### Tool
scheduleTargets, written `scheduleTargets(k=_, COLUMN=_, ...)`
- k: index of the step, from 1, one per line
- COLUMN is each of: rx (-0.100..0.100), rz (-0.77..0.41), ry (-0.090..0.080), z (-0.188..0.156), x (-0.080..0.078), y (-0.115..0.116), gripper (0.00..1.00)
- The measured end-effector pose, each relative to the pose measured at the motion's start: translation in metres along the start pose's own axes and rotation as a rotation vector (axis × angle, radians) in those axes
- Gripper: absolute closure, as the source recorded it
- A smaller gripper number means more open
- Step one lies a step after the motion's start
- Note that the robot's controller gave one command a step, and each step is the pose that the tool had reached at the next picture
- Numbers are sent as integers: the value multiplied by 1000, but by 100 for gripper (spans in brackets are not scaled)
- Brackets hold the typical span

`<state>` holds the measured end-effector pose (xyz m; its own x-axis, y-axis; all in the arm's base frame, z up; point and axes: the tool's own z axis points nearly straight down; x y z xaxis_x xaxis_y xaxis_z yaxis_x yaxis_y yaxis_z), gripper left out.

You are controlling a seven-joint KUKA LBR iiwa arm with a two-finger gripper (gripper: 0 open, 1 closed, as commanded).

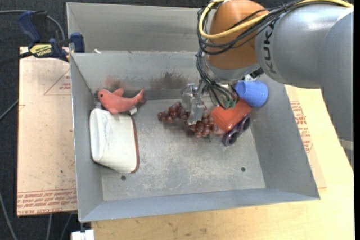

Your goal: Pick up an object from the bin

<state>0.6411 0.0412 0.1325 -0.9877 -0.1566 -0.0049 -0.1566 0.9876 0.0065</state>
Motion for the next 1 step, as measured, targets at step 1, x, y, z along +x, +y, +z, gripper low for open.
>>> scheduleTargets(k=1, rx=-3, rz=-105, ry=-13, z=-111, x=3, y=-6, gripper=100)
